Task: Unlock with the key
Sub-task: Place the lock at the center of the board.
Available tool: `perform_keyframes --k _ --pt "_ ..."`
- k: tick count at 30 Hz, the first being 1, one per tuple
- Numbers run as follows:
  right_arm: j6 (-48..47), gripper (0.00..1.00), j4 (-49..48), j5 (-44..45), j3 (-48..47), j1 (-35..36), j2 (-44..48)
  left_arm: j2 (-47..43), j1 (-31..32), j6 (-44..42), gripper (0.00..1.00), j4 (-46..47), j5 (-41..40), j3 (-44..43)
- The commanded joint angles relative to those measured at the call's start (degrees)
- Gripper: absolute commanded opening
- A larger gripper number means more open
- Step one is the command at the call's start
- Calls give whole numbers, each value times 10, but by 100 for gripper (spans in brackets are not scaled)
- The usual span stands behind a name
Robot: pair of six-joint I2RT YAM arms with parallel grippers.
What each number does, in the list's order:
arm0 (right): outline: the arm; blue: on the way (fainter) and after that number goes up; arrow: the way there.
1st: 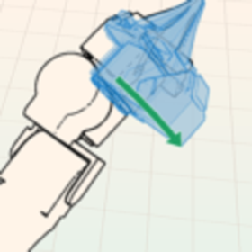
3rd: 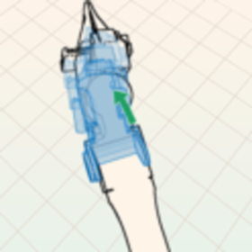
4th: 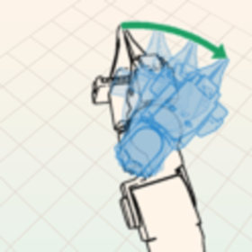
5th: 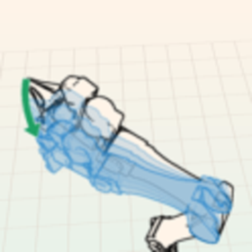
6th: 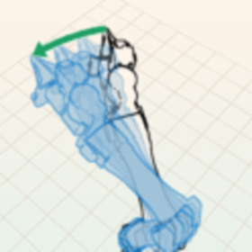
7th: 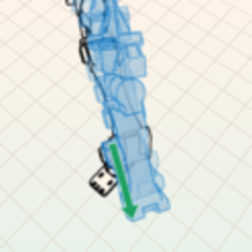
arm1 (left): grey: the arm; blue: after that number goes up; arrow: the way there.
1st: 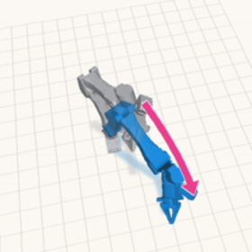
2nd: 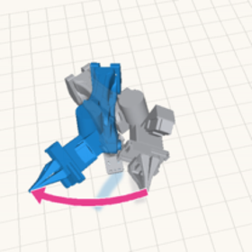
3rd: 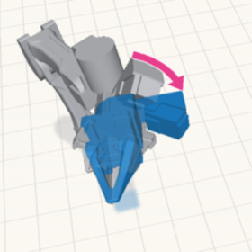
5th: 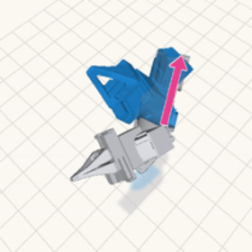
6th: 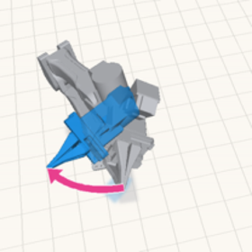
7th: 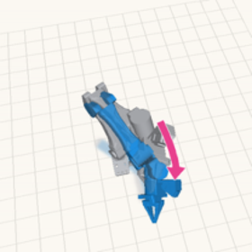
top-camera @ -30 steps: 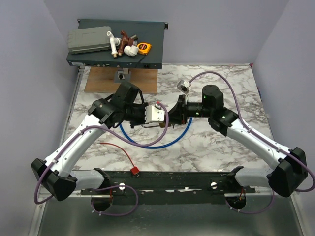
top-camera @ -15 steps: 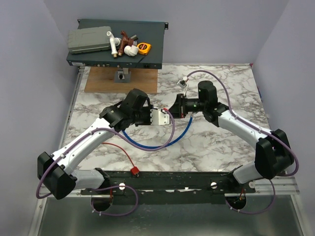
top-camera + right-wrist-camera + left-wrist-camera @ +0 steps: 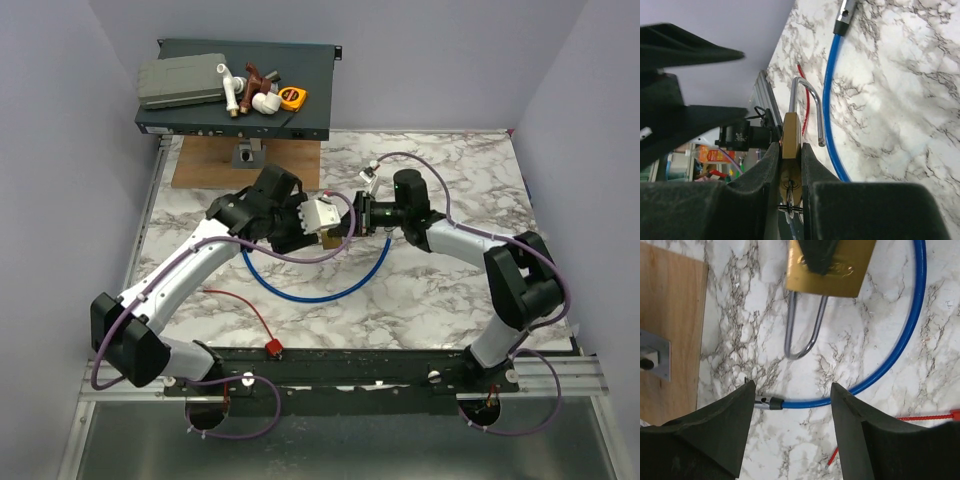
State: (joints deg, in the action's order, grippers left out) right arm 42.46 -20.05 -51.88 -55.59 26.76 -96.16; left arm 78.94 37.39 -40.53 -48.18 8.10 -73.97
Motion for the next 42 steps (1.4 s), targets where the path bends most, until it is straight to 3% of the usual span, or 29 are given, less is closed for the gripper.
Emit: perform_keyframes --k 1,8,13,20,33,42 --pt "-44 1 -22 6 -15 -2 -19 -43 -34 66 61 -27 59 -20" --pt "-65 1 -22 8 -29 -3 -49 -63 -68 75 57 9 105 43" --pt "-138 1 -29 49 -40 -2 -65 -47 -105 100 44 28 139 60" --pt "-199 1 -170 66 -1 -1 -83 -60 -123 122 43 34 164 67" --pt "-384 1 -99 162 16 46 -87 -50 -150 123 42 29 201 93" --pt "-380 1 -87 165 47 59 -103 -52 -158 122 42 29 191 88"
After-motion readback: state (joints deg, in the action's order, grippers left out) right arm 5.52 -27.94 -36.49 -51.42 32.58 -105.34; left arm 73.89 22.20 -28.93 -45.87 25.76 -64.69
